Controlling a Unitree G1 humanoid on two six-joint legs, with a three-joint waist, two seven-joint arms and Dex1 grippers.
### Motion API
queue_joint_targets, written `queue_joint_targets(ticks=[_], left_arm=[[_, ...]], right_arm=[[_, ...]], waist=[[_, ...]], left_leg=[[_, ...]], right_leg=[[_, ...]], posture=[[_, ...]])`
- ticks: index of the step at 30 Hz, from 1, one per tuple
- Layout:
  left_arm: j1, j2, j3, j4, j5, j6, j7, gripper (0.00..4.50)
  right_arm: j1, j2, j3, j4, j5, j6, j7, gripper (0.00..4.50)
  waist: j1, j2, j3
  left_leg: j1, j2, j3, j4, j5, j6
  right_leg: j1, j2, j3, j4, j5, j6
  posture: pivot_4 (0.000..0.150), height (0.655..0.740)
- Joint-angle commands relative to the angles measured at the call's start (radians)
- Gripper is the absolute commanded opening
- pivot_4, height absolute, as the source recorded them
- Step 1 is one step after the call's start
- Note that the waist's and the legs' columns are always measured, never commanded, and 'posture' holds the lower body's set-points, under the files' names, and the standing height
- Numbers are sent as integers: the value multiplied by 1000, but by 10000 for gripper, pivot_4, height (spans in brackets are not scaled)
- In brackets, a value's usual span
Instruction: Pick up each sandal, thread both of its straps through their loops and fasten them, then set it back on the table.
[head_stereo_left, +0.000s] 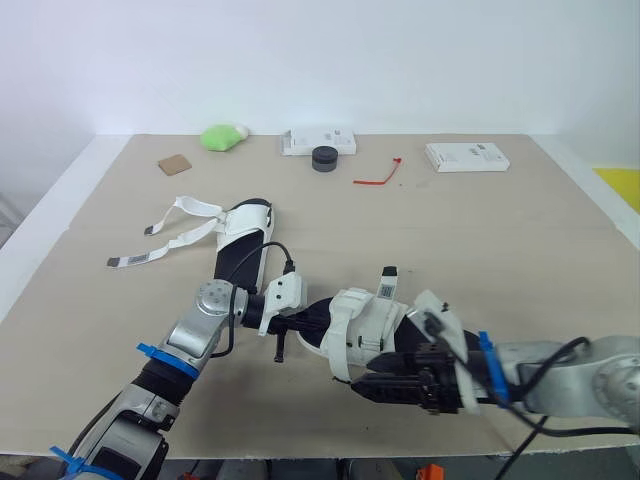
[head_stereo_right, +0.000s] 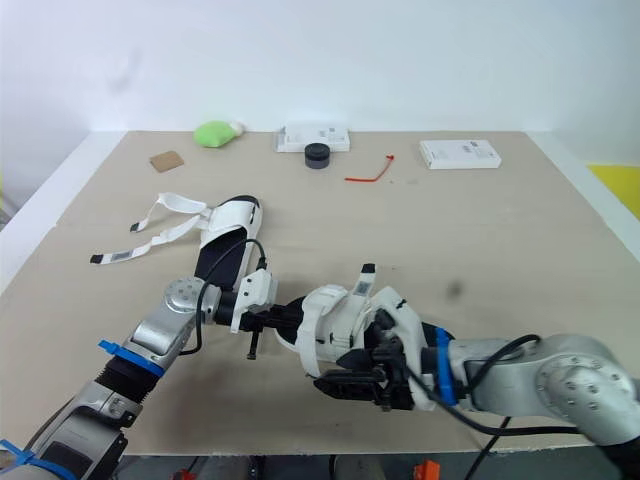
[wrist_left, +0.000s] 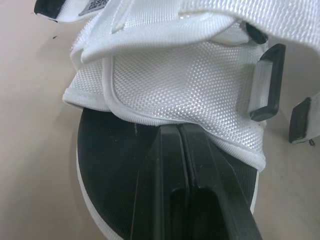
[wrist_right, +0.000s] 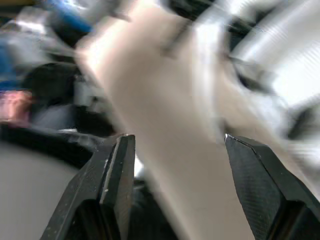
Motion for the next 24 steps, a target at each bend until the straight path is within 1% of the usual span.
queue_joint_targets(ticks=[1,6,12,17,18,20,21,22,23,24], left_arm=[[48,16,-63,63,60,61,-4,0],[45,16,-64,65,60,64,-7,0],[40,17,-67,64,60,66,-11,0],[35,14,-67,66,61,69,-9,0],[35,14,-66,65,61,69,-8,0],[35,16,-64,64,60,71,-7,0],[36,17,-63,65,60,70,-7,0],[37,18,-62,65,60,69,-7,0],[38,18,-62,65,60,69,-6,0],[38,18,-62,65,61,69,-5,0]], right_arm=[[-12,49,18,-24,-72,21,-78,31031],[-28,137,40,-2,-140,57,-119,31031],[-107,223,51,64,-136,124,-117,31031],[-148,274,57,102,-187,185,-99,31031],[-149,281,54,104,-194,194,-93,28701],[-151,287,47,105,-214,211,-76,22422],[-151,289,42,107,-222,218,-66,17022],[-151,290,36,109,-228,223,-58,12707],[-151,290,28,111,-223,228,-50,7131],[-149,289,19,113,-211,231,-43,3834]], waist=[[0,0,0],[-1,-1,0],[-1,-1,0],[-2,-2,1],[-1,-2,1],[-1,-1,1],[-1,-1,1],[-1,-1,1],[-1,-2,1],[-1,-2,1]], left_leg=[[0,0,0,0,0,0],[1,1,-1,0,0,0],[1,2,-1,0,0,0],[0,3,-1,0,0,0],[0,3,-1,0,0,0],[0,4,-1,0,0,0],[0,3,-1,0,0,0],[0,3,-1,0,0,0],[0,3,-1,0,0,0],[0,3,-1,0,0,0]], right_leg=[[0,0,0,0,0,0],[1,1,0,0,0,0],[1,1,0,0,0,0],[0,3,0,0,1,-1],[0,3,0,0,1,-1],[0,3,0,0,1,-1],[0,3,0,0,1,-1],[0,3,0,0,1,-1],[0,3,0,0,1,-1],[0,3,0,0,0,-1]], posture=[[1500,7400],[1500,7400],[1500,7400],[1500,7400],[1500,7400],[1500,7400],[1500,7400],[1500,7400],[1500,7400],[1500,7400]])
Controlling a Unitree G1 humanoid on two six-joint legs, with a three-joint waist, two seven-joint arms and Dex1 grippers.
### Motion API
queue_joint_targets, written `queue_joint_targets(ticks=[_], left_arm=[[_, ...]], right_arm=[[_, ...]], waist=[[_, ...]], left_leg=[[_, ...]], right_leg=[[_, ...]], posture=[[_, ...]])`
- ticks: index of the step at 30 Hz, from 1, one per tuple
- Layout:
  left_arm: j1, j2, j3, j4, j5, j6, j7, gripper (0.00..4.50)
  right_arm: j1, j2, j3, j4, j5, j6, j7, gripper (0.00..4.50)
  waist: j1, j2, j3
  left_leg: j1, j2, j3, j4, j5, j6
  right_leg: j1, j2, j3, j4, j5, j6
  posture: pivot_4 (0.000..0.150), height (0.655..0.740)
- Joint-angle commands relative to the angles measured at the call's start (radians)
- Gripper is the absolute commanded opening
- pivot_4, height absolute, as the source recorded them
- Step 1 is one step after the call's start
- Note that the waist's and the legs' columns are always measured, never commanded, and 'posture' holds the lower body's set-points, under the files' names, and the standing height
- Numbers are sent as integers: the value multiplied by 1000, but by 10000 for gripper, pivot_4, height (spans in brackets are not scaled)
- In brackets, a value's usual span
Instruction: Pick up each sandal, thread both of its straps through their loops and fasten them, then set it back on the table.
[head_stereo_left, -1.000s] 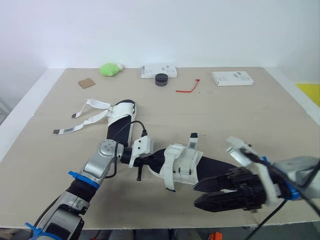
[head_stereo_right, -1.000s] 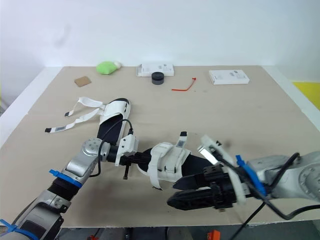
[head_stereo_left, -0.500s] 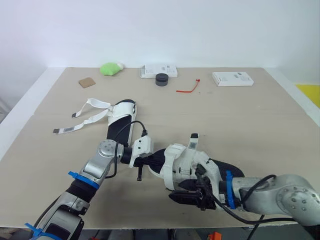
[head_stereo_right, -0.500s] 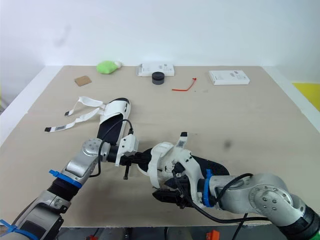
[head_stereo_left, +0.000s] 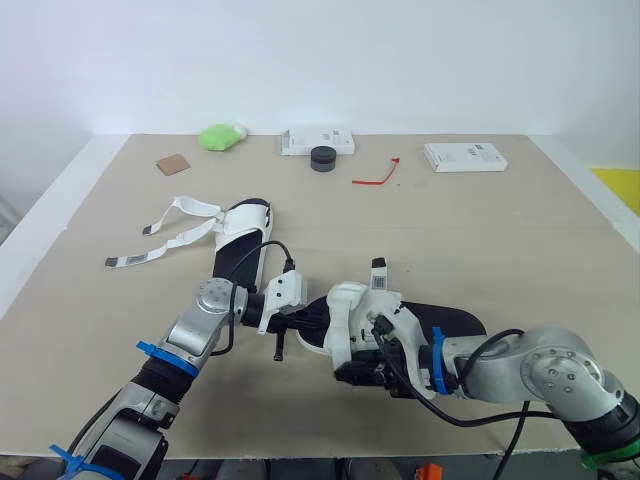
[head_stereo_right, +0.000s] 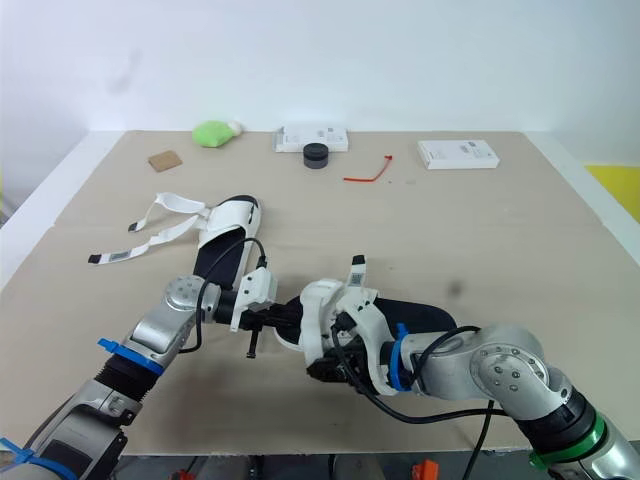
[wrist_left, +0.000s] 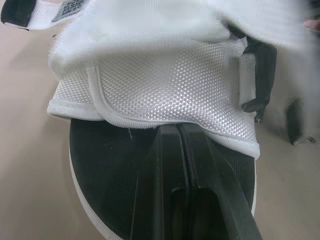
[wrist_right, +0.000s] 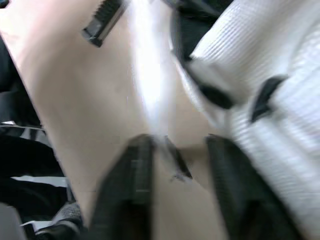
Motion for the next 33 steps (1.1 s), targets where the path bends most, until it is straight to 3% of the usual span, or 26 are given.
queue_joint_targets(ticks=[1,8,13,20,25,33], left_arm=[[48,14,-62,64,61,48,-3,0],[46,13,-65,70,62,44,-8,0],[35,6,-68,87,66,37,-11,0],[30,0,-67,98,72,27,-12,0],[38,3,-62,89,70,31,-5,0],[67,10,-62,60,67,39,5,0]], right_arm=[[-10,3,-54,-2,17,12,30,226],[-85,-23,-158,66,289,-17,90,226],[-239,-13,-148,240,333,11,74,226],[-383,1,-99,438,187,172,205,226],[-417,1,-68,471,158,319,322,226],[-478,116,-39,576,-18,429,394,226]], waist=[[0,0,0],[-1,0,0],[1,0,1],[3,0,1],[3,0,2],[0,1,1]], left_leg=[[0,0,0,0,0,0],[0,0,0,0,0,0],[0,0,0,0,0,0],[-3,-2,-1,-1,0,0],[-3,-2,-1,-1,0,0],[-2,-1,-1,-1,0,0]], right_leg=[[0,0,0,0,0,0],[0,0,0,0,0,0],[0,0,0,0,0,0],[-2,-1,0,0,-1,-1],[-2,-1,0,0,-1,-1],[-2,-1,0,0,-1,-1]], posture=[[1500,7400],[1500,7400],[1500,7400],[1500,7400],[1500,7400],[1500,7400]])
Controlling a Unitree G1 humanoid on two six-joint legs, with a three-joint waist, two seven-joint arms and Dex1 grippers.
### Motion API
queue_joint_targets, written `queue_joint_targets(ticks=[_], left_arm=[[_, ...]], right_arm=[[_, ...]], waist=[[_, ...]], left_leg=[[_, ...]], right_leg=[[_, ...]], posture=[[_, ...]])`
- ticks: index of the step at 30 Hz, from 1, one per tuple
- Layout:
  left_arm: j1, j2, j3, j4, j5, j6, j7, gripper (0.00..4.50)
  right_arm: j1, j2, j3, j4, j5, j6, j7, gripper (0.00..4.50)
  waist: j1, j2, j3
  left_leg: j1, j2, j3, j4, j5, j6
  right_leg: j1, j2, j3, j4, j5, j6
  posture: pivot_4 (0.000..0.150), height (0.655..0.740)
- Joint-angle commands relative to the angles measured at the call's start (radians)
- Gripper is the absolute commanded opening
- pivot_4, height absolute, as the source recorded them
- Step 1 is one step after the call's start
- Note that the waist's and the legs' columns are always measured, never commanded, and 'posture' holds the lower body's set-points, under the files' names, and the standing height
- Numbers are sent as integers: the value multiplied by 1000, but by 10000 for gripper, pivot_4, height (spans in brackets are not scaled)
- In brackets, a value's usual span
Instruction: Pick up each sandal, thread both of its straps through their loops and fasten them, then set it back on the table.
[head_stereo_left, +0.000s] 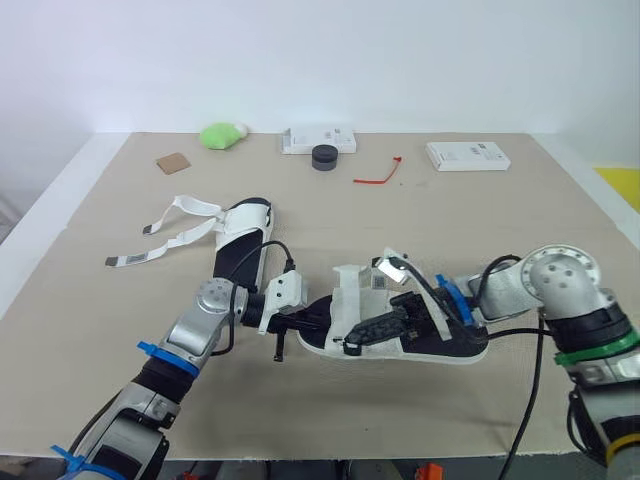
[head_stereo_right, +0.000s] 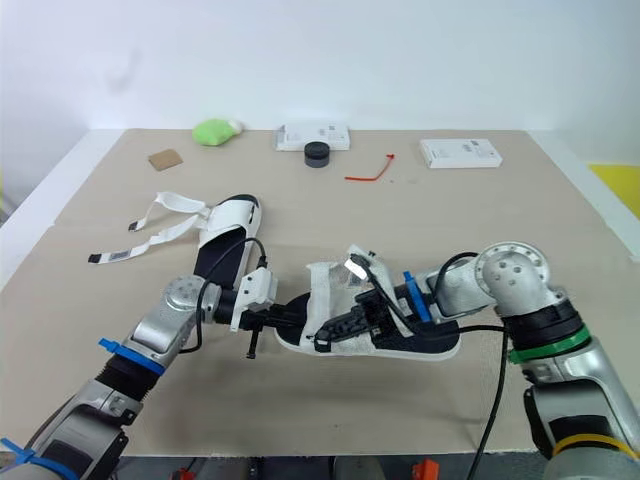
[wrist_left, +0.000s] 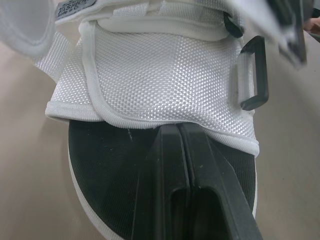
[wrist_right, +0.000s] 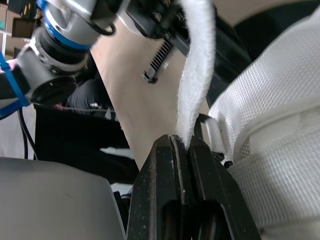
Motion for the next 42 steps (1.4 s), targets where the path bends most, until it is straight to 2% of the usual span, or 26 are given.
queue_joint_targets(ticks=[1,10,16,42], left_arm=[[60,14,-68,64,68,48,8,0],[68,19,-63,53,65,54,16,0],[65,14,-64,55,65,55,18,0],[66,8,-61,56,64,58,27,0]], right_arm=[[-64,39,-20,55,-80,38,43,226],[-175,87,-50,158,-223,63,153,226],[-164,87,-28,157,-314,63,216,226],[-76,68,44,10,-299,63,259,226]], waist=[[0,0,0],[0,1,0],[0,1,0],[0,1,0]], left_leg=[[0,0,0,0,0,0],[0,0,0,0,0,0],[0,0,0,0,0,0],[-1,-1,-1,-1,0,0]], right_leg=[[0,0,0,0,0,0],[0,0,0,0,0,0],[-1,1,0,0,0,0],[0,0,-1,0,-1,1]], posture=[[1500,7400],[1500,7400],[1500,7400],[1500,7400]])
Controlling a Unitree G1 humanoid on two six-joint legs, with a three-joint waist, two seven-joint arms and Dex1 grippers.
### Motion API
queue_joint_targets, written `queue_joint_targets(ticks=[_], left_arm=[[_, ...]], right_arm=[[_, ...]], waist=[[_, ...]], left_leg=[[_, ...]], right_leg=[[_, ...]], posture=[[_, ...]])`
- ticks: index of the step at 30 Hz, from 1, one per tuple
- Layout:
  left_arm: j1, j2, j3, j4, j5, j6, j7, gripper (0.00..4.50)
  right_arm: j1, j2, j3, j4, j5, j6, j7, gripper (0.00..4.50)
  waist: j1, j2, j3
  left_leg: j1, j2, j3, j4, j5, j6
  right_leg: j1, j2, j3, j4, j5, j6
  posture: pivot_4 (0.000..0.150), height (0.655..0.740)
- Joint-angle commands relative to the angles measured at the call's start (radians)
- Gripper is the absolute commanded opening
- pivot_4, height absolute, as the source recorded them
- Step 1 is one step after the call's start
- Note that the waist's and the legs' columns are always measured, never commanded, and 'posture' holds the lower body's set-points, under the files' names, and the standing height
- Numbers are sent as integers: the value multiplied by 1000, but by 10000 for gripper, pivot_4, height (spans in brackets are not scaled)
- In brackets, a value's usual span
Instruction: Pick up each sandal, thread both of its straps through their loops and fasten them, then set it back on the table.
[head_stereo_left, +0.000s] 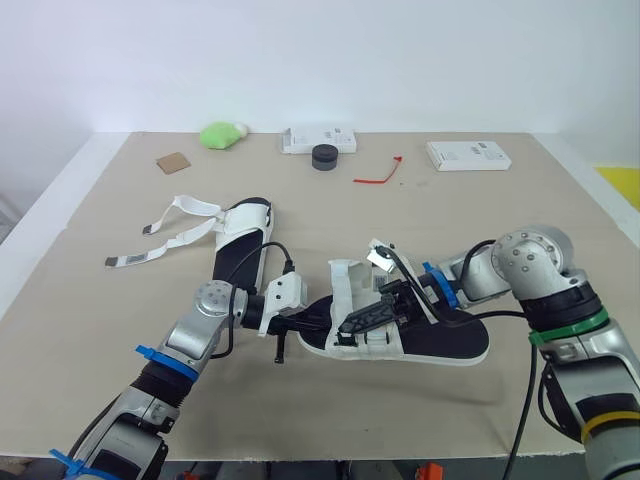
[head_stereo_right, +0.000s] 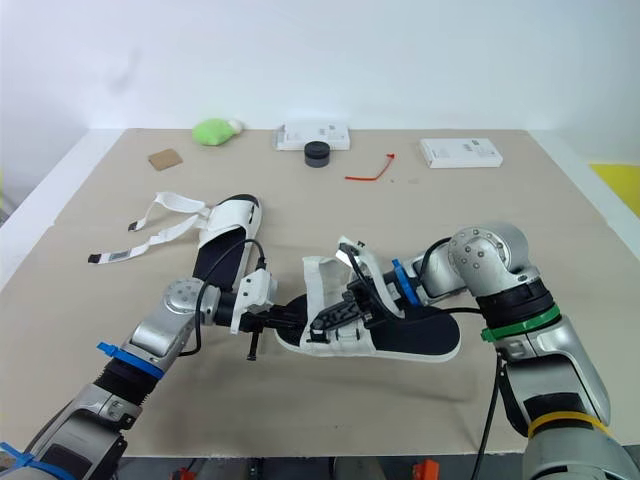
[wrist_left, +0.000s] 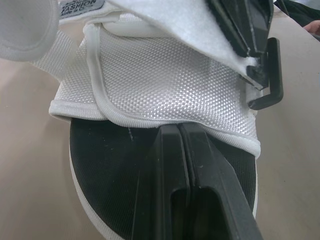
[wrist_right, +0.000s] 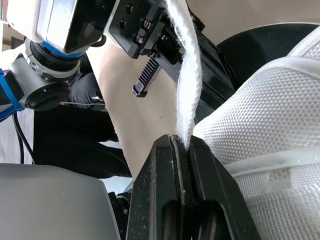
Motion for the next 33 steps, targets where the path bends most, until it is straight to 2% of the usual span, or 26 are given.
queue_joint_targets(ticks=[1,7,18,28,33], left_arm=[[51,9,-63,76,64,56,13,0],[47,9,-63,77,63,57,10,0],[43,9,-62,80,65,56,8,0],[40,6,-63,84,66,53,7,0],[41,7,-65,83,65,52,7,0]], right_arm=[[19,15,5,-52,-19,13,2,226],[38,48,-26,-105,-97,-8,30,226],[55,29,-35,-177,-130,10,134,226],[101,-44,106,-288,-330,-193,237,226],[115,-65,127,-314,-376,-253,305,226]], waist=[[0,0,0],[-1,0,0],[0,0,0],[-1,0,0],[-1,0,0]], left_leg=[[0,0,0,0,0,0],[1,0,0,0,0,0],[0,0,0,0,0,0],[2,0,0,0,-1,-1],[4,1,0,0,-1,-2]], right_leg=[[0,0,0,0,0,0],[0,0,0,0,0,0],[0,0,0,0,0,0],[1,0,0,0,-1,0],[0,0,-1,0,-1,0]], posture=[[1500,7400],[1500,7400],[1500,7400],[1500,7400],[1500,7400]])
